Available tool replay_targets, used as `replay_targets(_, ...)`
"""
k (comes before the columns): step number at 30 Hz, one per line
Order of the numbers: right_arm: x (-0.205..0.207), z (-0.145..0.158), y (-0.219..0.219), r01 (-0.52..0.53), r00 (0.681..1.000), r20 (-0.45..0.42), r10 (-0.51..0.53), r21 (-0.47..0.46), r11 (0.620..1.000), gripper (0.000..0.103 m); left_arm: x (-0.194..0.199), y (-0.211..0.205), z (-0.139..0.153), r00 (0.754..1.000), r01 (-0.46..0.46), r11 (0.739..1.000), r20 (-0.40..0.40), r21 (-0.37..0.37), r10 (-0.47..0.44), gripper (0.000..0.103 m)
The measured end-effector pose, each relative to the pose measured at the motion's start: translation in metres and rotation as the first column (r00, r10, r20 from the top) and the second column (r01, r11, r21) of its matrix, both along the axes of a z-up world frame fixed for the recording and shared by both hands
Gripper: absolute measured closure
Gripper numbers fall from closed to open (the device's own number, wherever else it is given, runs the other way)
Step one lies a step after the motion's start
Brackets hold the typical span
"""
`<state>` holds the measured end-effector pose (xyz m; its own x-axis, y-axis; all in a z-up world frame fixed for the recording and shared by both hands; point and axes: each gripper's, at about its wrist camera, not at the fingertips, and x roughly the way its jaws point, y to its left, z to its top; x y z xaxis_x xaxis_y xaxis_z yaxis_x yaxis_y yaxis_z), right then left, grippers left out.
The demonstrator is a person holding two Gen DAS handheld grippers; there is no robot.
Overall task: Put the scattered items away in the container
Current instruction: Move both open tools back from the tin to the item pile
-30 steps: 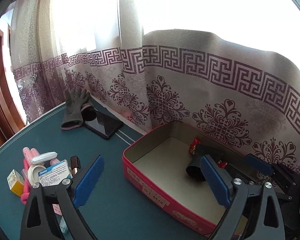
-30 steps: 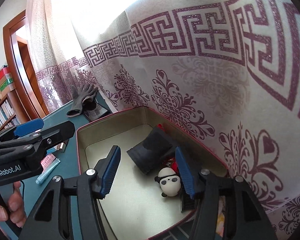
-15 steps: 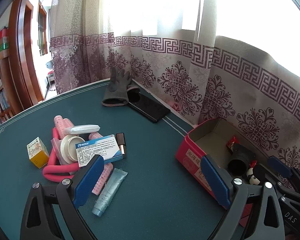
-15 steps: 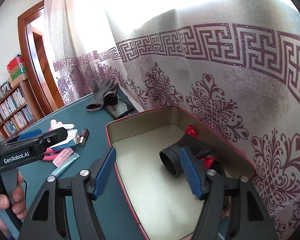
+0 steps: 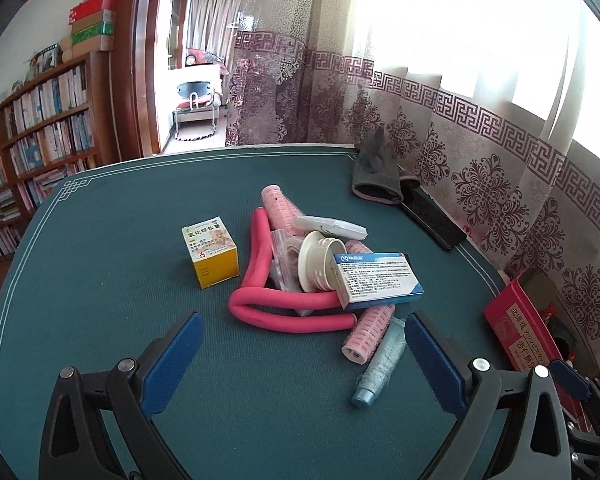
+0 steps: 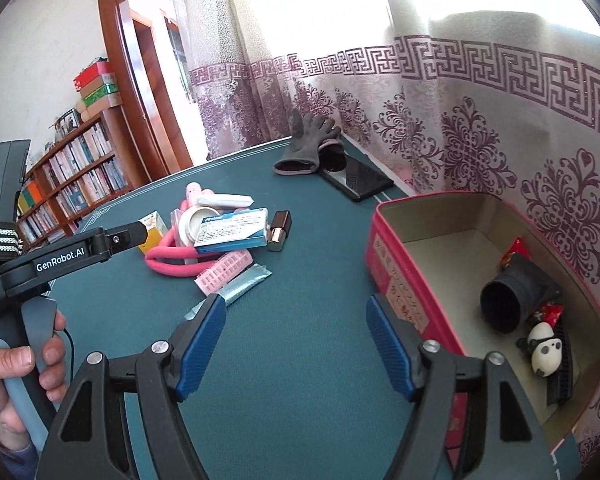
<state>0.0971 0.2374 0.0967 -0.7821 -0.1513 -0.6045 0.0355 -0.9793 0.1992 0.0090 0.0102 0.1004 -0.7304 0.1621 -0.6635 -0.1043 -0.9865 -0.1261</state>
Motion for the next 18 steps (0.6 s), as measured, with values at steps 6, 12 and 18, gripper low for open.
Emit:
replay_targets(6,-0.022,-0.019,-0.041,-0.087,0.993,0.075,0.087,-0.005,0.996,0.027,-0.004,-0.038,-0.013,0.998,-0.062,0.997,0.032,0.039,0.06,0.001)
replay_targets(12,-0.045,-0.032,-0.075,-0.138,0.983,0.123,0.135,0.019,0.99,0.027,-0.009,-0.061,-0.027,0.993,-0.101,0.993,0.061,0.065,0.097,0.001)
replay_targets(18,-0.071,-0.048,-0.1,-0.154,0.978,0.155,0.14,0.079,0.985,0.027,-0.016,-0.076,-0.042,0.987,-0.14,0.987,0.097,0.082,0.131,0.001)
